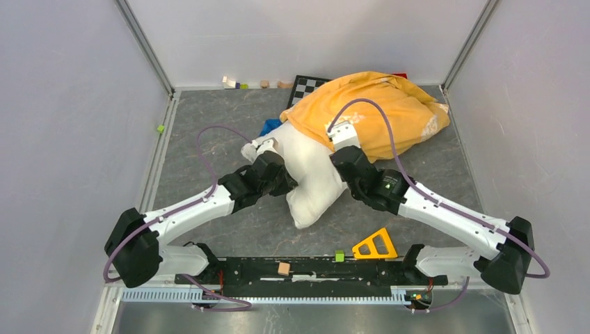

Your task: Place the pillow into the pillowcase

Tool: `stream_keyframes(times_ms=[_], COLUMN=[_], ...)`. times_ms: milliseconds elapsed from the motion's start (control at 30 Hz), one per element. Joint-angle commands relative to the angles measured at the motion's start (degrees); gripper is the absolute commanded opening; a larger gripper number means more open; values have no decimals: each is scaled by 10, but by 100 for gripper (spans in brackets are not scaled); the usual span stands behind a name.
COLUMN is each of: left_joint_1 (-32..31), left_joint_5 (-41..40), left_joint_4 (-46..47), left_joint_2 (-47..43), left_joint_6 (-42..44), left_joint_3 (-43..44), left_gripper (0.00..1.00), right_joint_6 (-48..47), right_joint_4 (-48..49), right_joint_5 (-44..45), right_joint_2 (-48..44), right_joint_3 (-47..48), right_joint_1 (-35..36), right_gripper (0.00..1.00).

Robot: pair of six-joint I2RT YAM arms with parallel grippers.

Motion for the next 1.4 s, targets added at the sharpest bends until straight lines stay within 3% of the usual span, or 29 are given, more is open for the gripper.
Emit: stream_keyframes(times_ms=[0,167,300,467,600,700,800,900,1000,1233,1367], left_joint_1=[1,1,-7,-53,-86,-88,-88,-88,-88,-88,-88], left_joint_5=[-33,-30,-10,-23,-51,-50,-67,-73,-63,-22,-41], left_joint_4=[27,27,24,-4,-42,-80,-137,-157,-169,-141,-124], left_joint_2=[19,35,29,-5,-29,-41,-55,-84,-95,-65,-31], left_joint_6=[16,23,30,35,40,51,76,105,128,146,153], left_joint_3=[52,83,101,127,149,168,198,215,235,269,280], left_gripper=[2,2,2,3,4,25,56,80,99,100,100], right_joint_6=[-2,-18,-60,-76,-63,-57,-46,-35,-29,-21,-16], right_joint_4=[-14,-17,-28,-45,-39,-45,-37,-26,-17,-17,-23], right_joint_5=[-22,-49,-50,-154,-249,-259,-276,-293,-299,-308,-311], right_joint_2=[12,47,81,142,203,251,283,303,313,331,329], right_joint_3=[130,213,297,423,461,480,470,449,437,451,453], right_joint_1=[104,170,163,66,-18,-37,-52,-63,-66,-67,-67], right_gripper=[0,0,0,0,0,0,0,0,0,0,0])
